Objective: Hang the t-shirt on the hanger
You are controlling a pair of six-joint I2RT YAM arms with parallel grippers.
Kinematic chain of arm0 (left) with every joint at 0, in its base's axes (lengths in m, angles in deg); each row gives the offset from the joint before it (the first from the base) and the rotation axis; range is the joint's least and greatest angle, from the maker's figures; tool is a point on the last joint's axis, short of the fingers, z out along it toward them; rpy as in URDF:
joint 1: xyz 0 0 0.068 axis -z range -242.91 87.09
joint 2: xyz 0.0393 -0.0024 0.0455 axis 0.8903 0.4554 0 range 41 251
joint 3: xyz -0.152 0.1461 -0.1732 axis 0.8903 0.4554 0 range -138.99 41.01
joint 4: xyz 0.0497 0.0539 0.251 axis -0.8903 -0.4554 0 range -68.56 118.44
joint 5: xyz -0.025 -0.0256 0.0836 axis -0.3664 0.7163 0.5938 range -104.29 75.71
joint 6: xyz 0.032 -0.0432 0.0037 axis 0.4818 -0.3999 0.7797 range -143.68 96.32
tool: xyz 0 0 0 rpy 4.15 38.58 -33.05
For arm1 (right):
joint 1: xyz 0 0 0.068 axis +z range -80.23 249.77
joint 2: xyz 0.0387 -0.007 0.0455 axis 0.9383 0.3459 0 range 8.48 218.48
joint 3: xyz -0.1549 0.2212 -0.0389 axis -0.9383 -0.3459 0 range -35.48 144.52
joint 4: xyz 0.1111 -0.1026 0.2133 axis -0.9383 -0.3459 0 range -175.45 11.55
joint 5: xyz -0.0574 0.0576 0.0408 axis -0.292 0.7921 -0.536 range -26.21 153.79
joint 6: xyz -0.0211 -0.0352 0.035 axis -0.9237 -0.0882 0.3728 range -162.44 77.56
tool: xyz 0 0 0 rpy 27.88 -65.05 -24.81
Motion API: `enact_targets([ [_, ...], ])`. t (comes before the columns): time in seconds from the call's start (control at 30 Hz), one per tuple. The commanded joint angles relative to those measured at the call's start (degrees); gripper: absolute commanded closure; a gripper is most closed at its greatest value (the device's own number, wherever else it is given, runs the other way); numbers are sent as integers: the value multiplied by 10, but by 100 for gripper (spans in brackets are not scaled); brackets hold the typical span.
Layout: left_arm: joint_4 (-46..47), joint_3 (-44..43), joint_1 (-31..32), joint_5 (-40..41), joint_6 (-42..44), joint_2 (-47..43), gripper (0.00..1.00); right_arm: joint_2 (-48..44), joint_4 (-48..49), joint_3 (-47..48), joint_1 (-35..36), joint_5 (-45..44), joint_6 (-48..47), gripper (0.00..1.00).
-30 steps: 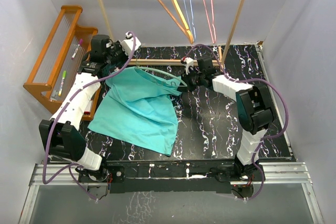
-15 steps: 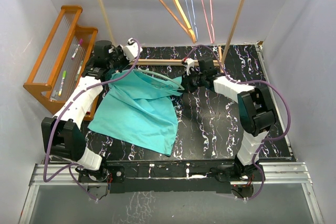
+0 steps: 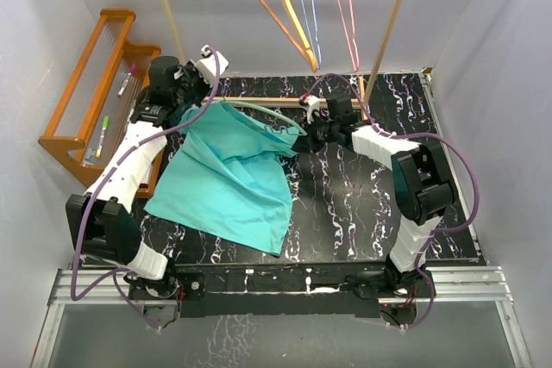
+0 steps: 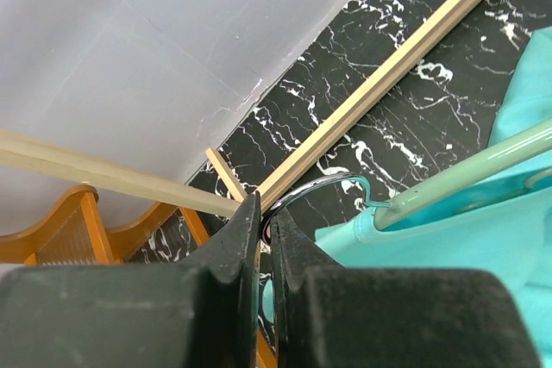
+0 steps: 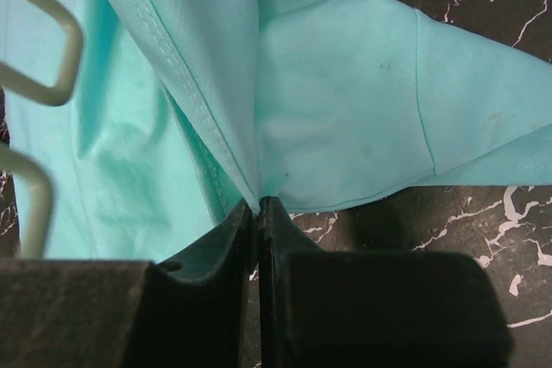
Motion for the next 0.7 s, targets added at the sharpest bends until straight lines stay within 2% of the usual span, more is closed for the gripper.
enact_targets([
  [0.0, 43, -52, -8, 13, -42, -6, 100, -16, -6, 1, -8, 1, -3, 92],
  [0.17, 26, -68, -8, -3, -57, 0, 100, -15, -6, 3, -9, 2, -5, 92],
  [0.5, 70, 41, -8, 26, 92, -31, 100, -15, -7, 6, -9, -6, -7, 92],
  [0.67, 100, 66, -8, 45, 131, -33, 100, -19, -7, 7, -12, -8, -5, 92],
])
